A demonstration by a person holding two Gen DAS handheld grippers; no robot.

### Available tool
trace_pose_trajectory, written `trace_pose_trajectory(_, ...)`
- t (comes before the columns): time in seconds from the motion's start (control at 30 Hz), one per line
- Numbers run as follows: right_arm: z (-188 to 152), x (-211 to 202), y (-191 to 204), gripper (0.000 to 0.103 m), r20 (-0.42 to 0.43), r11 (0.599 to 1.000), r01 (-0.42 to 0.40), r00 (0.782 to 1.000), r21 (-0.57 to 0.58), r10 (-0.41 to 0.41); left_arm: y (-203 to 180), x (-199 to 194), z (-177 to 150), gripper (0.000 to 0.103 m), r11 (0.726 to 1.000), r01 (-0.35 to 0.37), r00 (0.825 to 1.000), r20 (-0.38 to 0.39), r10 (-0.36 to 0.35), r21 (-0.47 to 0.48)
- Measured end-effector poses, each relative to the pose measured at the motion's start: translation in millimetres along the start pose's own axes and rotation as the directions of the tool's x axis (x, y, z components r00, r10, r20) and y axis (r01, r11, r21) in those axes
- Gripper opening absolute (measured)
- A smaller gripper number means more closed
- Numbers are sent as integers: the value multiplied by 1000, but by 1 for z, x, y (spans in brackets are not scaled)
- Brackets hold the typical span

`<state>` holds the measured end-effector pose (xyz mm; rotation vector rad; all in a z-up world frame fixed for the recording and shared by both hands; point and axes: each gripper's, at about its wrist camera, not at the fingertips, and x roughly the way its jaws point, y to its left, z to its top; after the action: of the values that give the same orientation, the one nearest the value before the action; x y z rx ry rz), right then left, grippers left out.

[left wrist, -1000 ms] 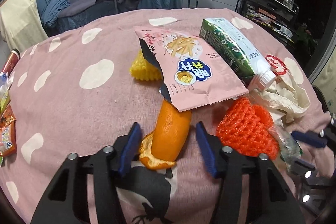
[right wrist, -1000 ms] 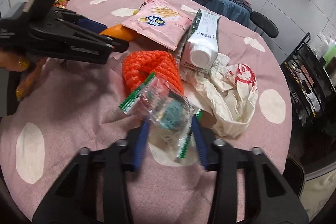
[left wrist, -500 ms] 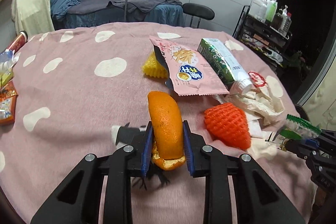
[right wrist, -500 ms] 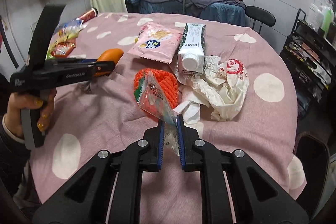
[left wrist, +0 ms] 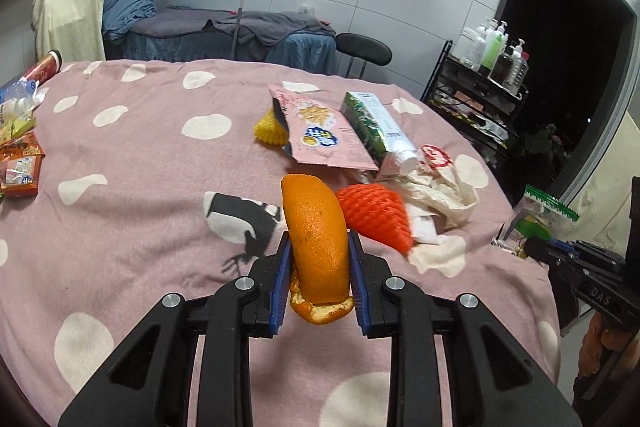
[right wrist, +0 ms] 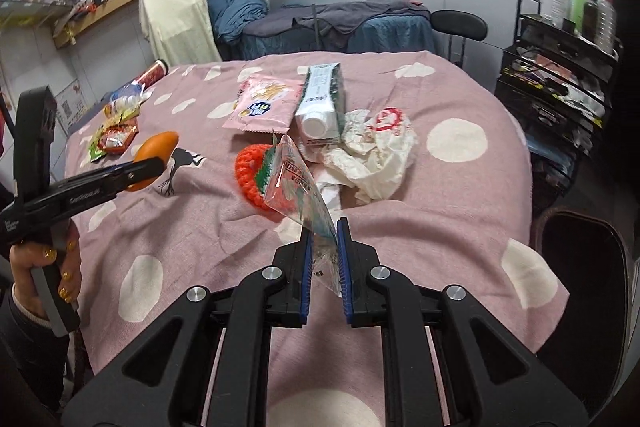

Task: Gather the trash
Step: 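Grasp the orange peel with the left tool while the right tool grasps the clear wrapper, then carry the clear wrapper over the brown bin and open the right tool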

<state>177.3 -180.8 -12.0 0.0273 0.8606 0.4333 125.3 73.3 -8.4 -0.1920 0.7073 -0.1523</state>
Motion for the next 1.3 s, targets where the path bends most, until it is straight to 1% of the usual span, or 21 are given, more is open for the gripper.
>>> trace_pose_trajectory(0.1, -6, -10, -13, 13, 18, 999, 15, 1000, 34, -15, -13, -5, -3, 27, 1000, 11, 1000, 12, -11, 28)
trace_pose_trajectory(0.33, -23, -34, -48, 13, 42, 988, 77, 996, 132, -83, -53, -11, -8, 27, 991, 88, 995, 27, -91, 97)
trace_pose_trajectory(0.43, -30, -43, -63, 13, 54, 980, 102, 992, 173, -113, -71, -11, -11, 27, 984, 119, 992, 25, -124, 130)
trace_pose_trajectory(0.57, -39, -56, -81, 13, 66, 966, 138, 986, 220, -156, -90, -9, -15, 27, 975, 163, 986, 14, -167, 152)
trace_pose_trajectory(0.7, -50, -67, -102, 13, 69, 945, 177, 977, 274, -203, -113, -9, -19, 27, 962, 203, 978, 4, -207, 184)
trace_pose_trajectory(0.97, -66, -81, -139, 13, 53, 902, 250, 957, 352, -286, -153, -3, -28, 27, 929, 276, 961, -33, -276, 246)
trace_pose_trajectory(1.1, -73, -80, -153, 13, 32, 880, 287, 946, 379, -322, -169, 2, -31, 27, 914, 307, 951, -58, -303, 267)
trace_pose_trajectory(1.3, -84, -72, -176, 13, -14, 846, 319, 938, 427, -347, -187, 8, -35, 27, 895, 334, 942, -82, -324, 296)
